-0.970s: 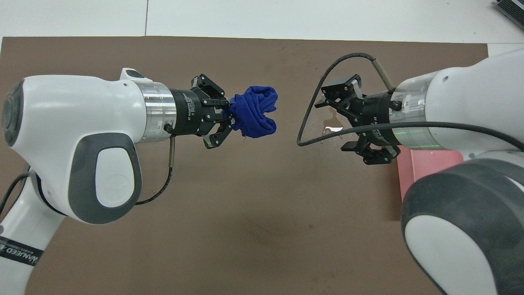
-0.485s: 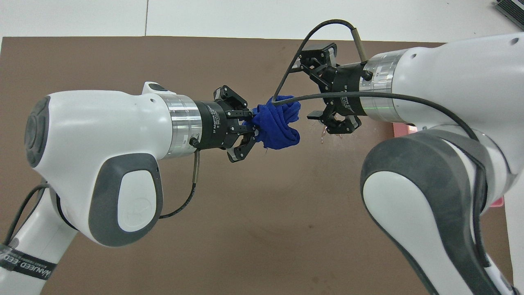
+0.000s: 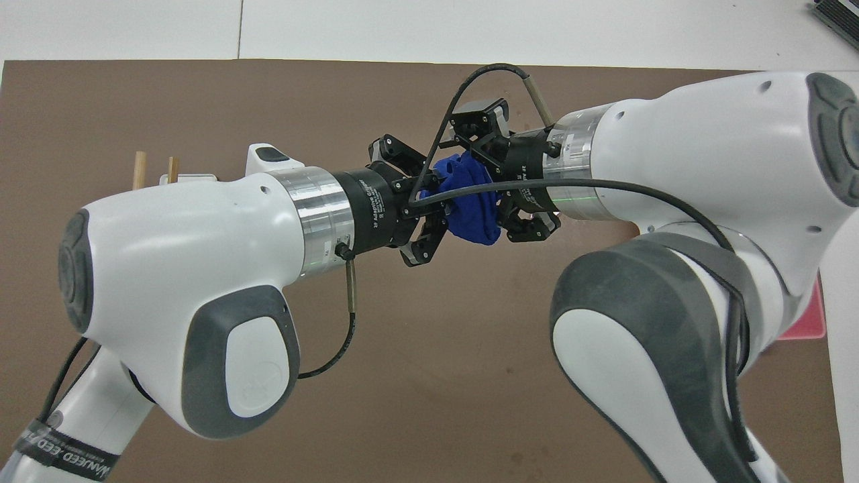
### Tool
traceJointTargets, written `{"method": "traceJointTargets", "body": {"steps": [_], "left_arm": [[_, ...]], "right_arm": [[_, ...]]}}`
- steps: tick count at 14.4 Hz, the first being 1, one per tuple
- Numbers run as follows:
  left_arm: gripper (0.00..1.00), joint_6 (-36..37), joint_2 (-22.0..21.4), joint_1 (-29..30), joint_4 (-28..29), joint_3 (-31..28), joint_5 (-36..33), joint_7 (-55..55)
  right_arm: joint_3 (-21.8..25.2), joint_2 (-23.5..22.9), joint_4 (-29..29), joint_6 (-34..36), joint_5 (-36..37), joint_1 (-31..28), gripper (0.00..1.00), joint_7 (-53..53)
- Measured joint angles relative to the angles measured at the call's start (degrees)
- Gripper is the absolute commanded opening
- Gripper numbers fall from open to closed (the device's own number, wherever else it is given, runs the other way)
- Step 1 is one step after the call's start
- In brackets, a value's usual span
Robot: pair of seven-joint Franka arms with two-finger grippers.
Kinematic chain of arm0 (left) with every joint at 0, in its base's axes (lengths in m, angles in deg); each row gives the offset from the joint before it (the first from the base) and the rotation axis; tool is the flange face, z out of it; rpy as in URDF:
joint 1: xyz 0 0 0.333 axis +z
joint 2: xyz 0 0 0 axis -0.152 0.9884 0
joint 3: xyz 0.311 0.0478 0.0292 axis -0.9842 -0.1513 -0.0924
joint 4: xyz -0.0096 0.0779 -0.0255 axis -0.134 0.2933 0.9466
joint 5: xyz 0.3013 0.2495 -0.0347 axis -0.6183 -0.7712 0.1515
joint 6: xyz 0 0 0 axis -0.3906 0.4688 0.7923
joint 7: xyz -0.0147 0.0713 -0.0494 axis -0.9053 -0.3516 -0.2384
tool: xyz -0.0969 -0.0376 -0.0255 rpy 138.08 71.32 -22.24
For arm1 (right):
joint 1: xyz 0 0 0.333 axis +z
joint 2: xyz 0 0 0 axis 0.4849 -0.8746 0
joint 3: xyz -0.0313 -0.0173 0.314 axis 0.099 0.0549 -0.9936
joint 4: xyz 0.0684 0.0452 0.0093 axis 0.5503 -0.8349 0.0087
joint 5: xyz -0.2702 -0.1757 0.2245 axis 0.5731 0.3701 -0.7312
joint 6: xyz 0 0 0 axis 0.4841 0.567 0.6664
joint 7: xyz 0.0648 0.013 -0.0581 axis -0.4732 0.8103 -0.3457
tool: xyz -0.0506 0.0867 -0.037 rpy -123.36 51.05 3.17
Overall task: Wipe water with towel using both arms
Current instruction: 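Grasp the blue cloth with the right gripper from the left gripper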
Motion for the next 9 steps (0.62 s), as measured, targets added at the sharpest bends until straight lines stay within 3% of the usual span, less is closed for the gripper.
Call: {"method": "traceJointTargets", "body": {"steps": [2, 3, 9], "left_arm": [[0.0, -0.3, 0.0, 0.0, 0.2, 0.0, 0.0, 0.0], [0.0, -0.5, 0.0, 0.0, 0.2, -0.1, 0.0, 0.0], [0.0, -0.5, -0.1, 0.0, 0.2, -0.1, 0.0, 0.0]], "right_arm": [[0.1, 0.2, -0.2, 0.9, 0.0, 0.0, 0.22, 0.0], [0.2, 0.3, -0.3, 1.0, 0.0, 0.0, 0.0, 0.0], [0.5, 0.6, -0.2, 0.9, 1.2, -0.4, 0.0, 0.0]]}}
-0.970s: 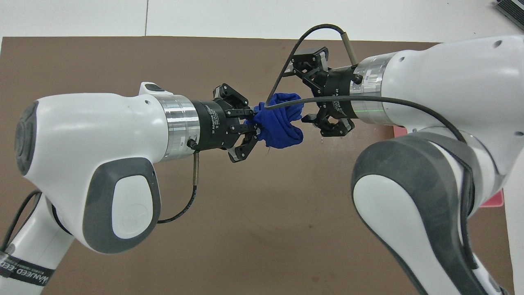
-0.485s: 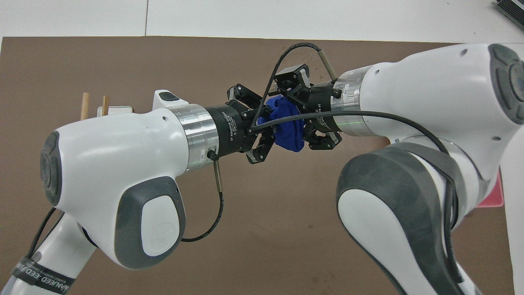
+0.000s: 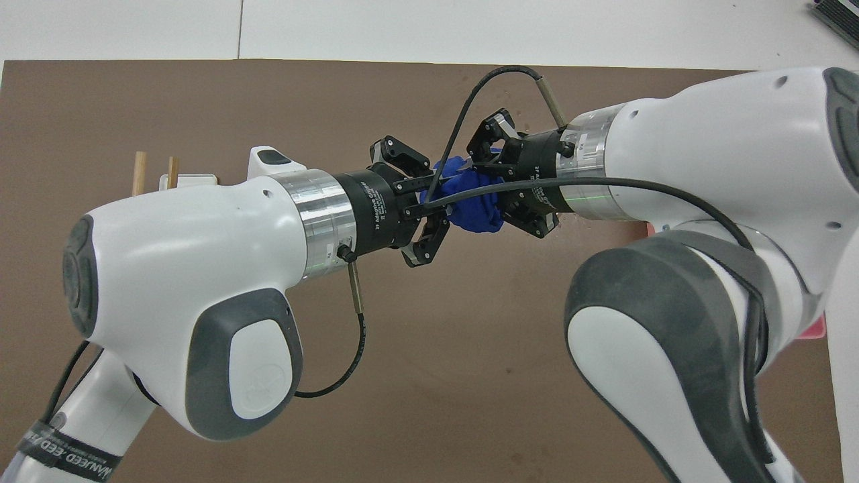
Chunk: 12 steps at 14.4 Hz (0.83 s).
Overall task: Wipe water with towel using both arms
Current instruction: 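Grasp the blue cloth with the right gripper from the left gripper, then open the left gripper and withdraw it while the right gripper lowers the cloth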
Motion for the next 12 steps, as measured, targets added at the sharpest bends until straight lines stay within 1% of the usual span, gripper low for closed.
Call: {"method": "traceJointTargets", "body": {"steps": [1, 2, 7, 9, 10, 12], "left_arm": [[0.0, 0.0, 0.0, 0.0, 0.0, 0.0, 0.0, 0.0], [0.99, 0.0, 0.0, 0.0, 0.0, 0.0, 0.0, 0.0], [1.0, 0.0, -1.0, 0.3, -0.2, -0.4, 0.0, 0.0], [1.0, 0.3, -1.3, 2.2, -0.2, -0.8, -0.6, 0.3], [1.0, 1.4, -1.3, 4.0, -0.2, -1.0, -2.3, 1.5], [1.0, 5.2, -1.3, 7.1, -0.3, -1.1, -9.3, 7.9]], "right_arm": [[-0.1, 0.0, 0.0, 0.0, 0.3, 0.0, 0.0, 0.0], [-0.1, 0.0, 0.1, -0.1, 0.5, 0.0, 0.0, 0.0], [-0.1, 0.0, -0.4, -0.1, 2.6, 0.0, 0.0, -1.8], [0.1, 0.0, -0.9, -0.5, 4.9, -0.2, 0.0, -4.8], [0.2, 0.0, -1.4, -1.5, 5.5, -0.6, 0.0, -7.3], [0.3, 0.0, -3.5, -5.6, 5.8, -2.5, 0.0, -14.1]]}}
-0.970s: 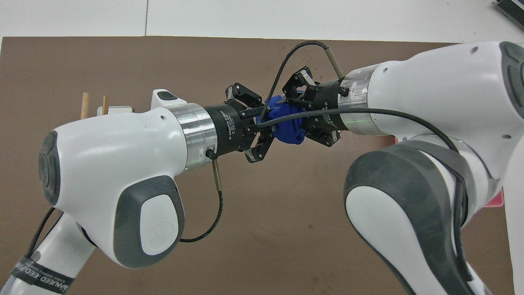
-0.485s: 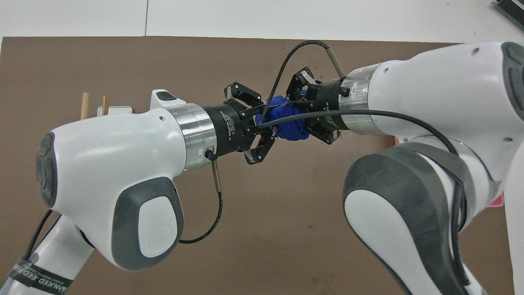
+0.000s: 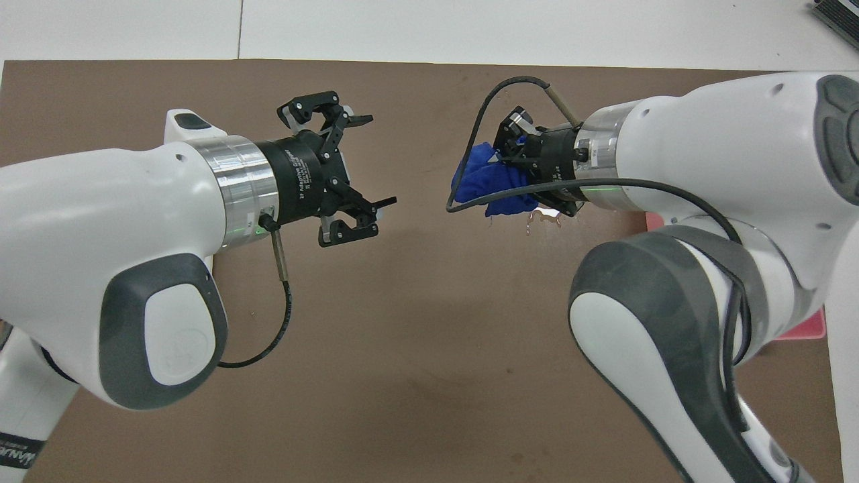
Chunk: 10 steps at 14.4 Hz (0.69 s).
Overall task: Wipe water with towel using both arms
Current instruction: 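Open the left gripper and withdraw it while the right gripper lowers the cloth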
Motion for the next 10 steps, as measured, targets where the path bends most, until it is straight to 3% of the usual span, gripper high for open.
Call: {"method": "traceJointTargets", "body": {"steps": [4, 10], "left_arm": [[1.0, 8.9, -0.5, 3.5, -0.1, -0.3, -7.6, 24.8], [1.0, 25.9, -1.8, 7.8, -0.1, -0.6, -25.6, 72.1]], "right_arm": [[0.1, -2.2, -5.7, -10.9, 0.0, -4.2, 0.0, -11.8], [0.2, -15.4, -8.2, -27.3, 0.0, -6.2, 0.0, -21.7]]}}
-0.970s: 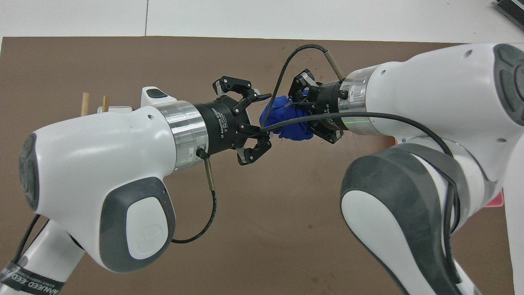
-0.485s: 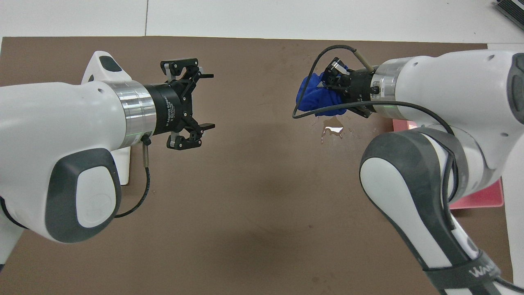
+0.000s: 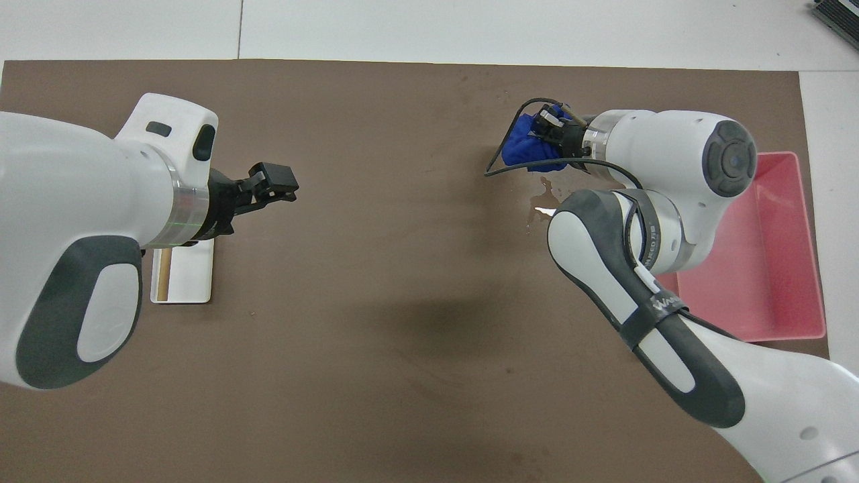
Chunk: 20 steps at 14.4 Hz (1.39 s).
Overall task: Wipe water with towel using both arms
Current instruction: 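Open the left gripper and withdraw it while the right gripper lowers the cloth, then wipe the water puddle with the cloth in the right gripper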
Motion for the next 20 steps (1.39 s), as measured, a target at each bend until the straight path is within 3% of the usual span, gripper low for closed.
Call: {"method": "traceJointTargets", "body": {"steps": [2, 4, 7, 9, 13, 20], "left_arm": [[1.0, 3.7, -0.5, 4.9, -0.3, -0.3, -1.7, 16.6], [1.0, 7.0, -0.6, 9.8, -1.6, -0.8, -1.7, 25.6], [1.0, 20.0, 1.0, 12.7, -10.2, -1.1, -2.4, 28.1], [1.0, 24.9, 2.7, 12.8, -15.1, -1.0, -2.9, 28.2], [1.0, 24.7, 4.2, 12.6, -15.3, -0.3, -2.9, 28.3], [1.0, 23.9, 4.1, 12.5, -14.8, 0.2, -2.9, 28.3]], "right_arm": [[0.1, -1.9, -2.4, -3.2, 0.0, -1.6, 0.0, -4.1], [0.1, -2.0, -6.4, -5.7, 0.0, -2.6, 0.0, -5.3], [-0.2, -1.4, -10.6, -6.5, 0.0, -2.6, 0.0, -5.5], [-0.3, -0.3, -12.4, -6.5, 0.0, -2.3, 0.0, -5.5], [-0.3, 1.7, -15.1, -4.9, 0.0, -1.4, 0.0, -5.5], [-0.3, 5.6, -16.2, 12.2, 0.0, -0.5, 0.0, -5.5]]}}
